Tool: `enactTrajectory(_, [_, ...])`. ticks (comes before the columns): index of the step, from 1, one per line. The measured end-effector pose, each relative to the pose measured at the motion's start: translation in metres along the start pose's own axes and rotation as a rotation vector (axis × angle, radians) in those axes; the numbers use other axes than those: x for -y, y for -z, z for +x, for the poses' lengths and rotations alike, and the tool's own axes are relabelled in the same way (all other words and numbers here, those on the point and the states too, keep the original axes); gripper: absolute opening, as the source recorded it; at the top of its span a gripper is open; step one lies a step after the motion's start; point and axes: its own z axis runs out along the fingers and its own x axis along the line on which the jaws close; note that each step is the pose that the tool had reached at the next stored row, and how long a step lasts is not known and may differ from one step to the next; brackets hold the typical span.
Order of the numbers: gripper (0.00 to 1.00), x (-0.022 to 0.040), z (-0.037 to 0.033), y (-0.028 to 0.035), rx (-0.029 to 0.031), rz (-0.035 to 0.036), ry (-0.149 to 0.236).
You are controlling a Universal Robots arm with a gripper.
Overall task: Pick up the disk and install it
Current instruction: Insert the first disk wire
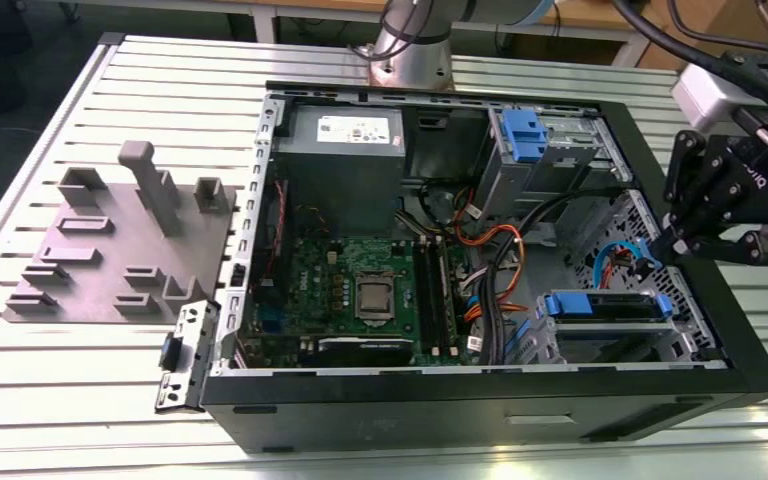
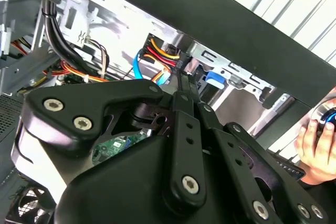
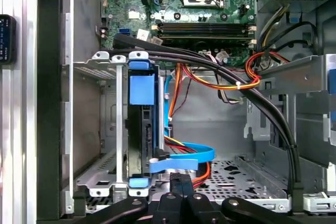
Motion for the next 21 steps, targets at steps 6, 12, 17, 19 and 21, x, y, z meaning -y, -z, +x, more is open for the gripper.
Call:
enactTrajectory(6, [0.11, 0.0000, -0.0020, 0.0000, -0.0003, 0.0000, 0.000])
enactTrajectory(12, [0.11, 0.0000, -0.0023, 0.0000, -0.0004, -0.0001, 0.000])
enactTrajectory(17, [0.11, 0.0000, -0.0026, 0.0000, -0.0006, 0.0000, 0.000])
enactTrajectory(19, [0.18, 0.0000, -0.0026, 0.0000, -0.0011, 0.0000, 0.000])
enactTrajectory(21, [0.18, 0.0000, -0.0029, 0.0000, -0.0024, 0.0000, 0.000])
